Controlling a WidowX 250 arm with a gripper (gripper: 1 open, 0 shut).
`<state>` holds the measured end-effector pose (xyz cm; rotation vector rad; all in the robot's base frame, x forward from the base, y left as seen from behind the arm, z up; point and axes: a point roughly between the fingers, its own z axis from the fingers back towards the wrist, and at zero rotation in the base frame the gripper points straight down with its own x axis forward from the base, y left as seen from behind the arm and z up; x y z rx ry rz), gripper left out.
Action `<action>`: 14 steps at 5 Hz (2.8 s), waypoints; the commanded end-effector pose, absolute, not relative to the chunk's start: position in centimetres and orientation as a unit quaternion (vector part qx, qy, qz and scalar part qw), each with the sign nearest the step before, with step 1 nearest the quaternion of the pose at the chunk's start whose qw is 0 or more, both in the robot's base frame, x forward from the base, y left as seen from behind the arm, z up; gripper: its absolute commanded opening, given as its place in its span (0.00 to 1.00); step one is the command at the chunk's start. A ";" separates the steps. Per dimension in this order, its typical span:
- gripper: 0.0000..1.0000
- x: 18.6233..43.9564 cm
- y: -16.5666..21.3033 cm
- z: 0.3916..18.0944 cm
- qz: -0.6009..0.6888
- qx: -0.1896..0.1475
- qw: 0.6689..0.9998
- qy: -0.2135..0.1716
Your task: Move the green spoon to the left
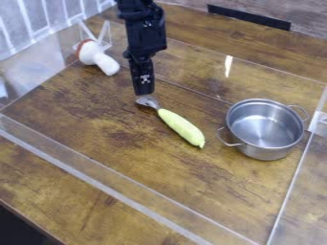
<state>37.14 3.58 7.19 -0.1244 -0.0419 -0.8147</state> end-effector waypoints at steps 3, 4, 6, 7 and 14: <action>0.00 37.4 4.8 8.7 -0.387 -0.060 0.919 -0.039; 0.00 37.3 5.1 9.2 -0.384 -0.060 0.920 -0.037; 1.00 37.7 5.1 7.1 -0.411 -0.078 0.907 -0.039; 0.00 37.8 5.1 6.4 -0.414 -0.084 0.905 -0.040; 0.00 38.1 5.9 8.2 -0.414 -0.091 0.905 -0.024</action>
